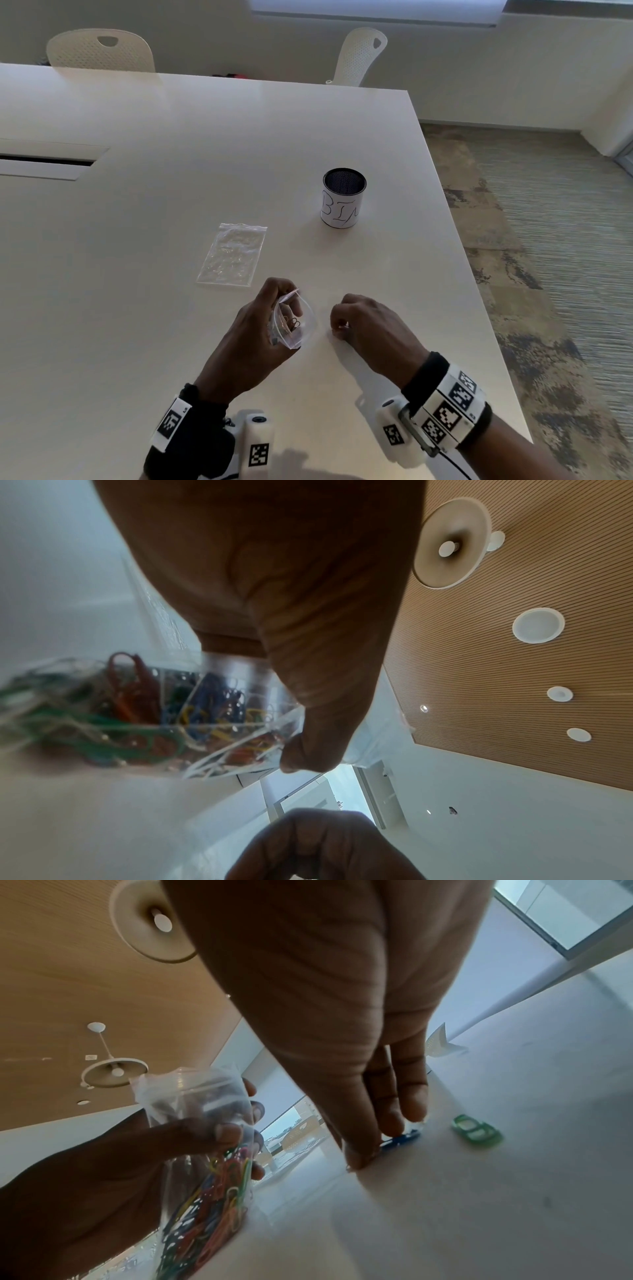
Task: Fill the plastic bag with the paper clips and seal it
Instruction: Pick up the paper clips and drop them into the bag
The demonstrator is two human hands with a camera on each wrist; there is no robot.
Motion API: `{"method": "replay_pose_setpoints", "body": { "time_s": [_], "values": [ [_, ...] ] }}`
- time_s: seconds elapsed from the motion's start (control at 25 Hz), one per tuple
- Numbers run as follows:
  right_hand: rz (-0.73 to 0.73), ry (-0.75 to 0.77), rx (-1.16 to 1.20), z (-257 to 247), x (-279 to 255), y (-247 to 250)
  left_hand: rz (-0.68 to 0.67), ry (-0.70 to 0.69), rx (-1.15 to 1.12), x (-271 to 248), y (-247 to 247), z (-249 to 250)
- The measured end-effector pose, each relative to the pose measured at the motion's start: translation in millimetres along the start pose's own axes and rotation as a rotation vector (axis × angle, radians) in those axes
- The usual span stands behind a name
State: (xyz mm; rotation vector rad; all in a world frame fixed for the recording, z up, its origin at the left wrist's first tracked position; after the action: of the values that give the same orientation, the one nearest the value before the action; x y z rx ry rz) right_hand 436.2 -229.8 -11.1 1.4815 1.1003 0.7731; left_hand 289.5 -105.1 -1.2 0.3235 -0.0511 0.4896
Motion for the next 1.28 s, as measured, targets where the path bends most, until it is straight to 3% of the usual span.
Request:
{"method": "replay_pose_setpoints", "body": {
  "time_s": [0.28, 0.48, 0.56, 0.68, 0.76, 0.84, 0.92, 1.08, 1.28],
  "values": [
    [-0.123, -0.012, -0.053, 0.9, 4.4, -5.1, -0.004, -0.001, 0.002, 0.1, 0.1, 0.4],
    [-0.041, -0.013, -0.042, 0.4, -1.0, 6.2, -0.006, 0.003, -0.017, 0.0, 0.7, 1.3],
    [0.023, -0.074, 0.139, 18.3, -3.5, 11.8, -0.004, 0.003, -0.022, -0.2, 0.9, 1.4],
    [0.132, -0.258, 0.629, 54.7, -11.1, 20.8, 0.003, 0.000, -0.032, -0.4, 0.8, 1.6],
    [0.133, -0.364, 0.915, 72.7, -18.1, 23.5, 0.001, -0.004, -0.027, 0.0, 0.6, 1.1],
    [0.080, -0.423, 1.005, 84.3, -23.6, 20.8, -0.004, -0.004, -0.023, 1.0, 0.0, 0.6],
    [0.029, -0.397, 0.839, 86.7, -25.3, 16.4, -0.009, -0.003, -0.019, 1.4, -0.3, 0.0],
    [0.045, -0.082, 0.291, 50.8, -21.9, 9.6, -0.015, 0.006, -0.023, 3.6, -2.0, -0.4],
    [-0.043, 0.094, -0.015, 10.9, -15.0, -0.8, -0.024, 0.002, -0.003, 3.0, -1.5, 0.3]
  ]
}}
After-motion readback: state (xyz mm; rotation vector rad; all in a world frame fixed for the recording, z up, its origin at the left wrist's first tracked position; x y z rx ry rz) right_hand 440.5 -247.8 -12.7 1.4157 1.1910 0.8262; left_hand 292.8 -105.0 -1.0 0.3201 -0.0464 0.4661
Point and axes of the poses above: each hand's wrist, its own x-axis towards the middle knuckle, its own y-axis out of the back of the hand, z = x × y, the point moved 5 cm from there along x, towards the middle knuckle, and after that the axes turned 14 degrees about -x, right-handed, at the moved point
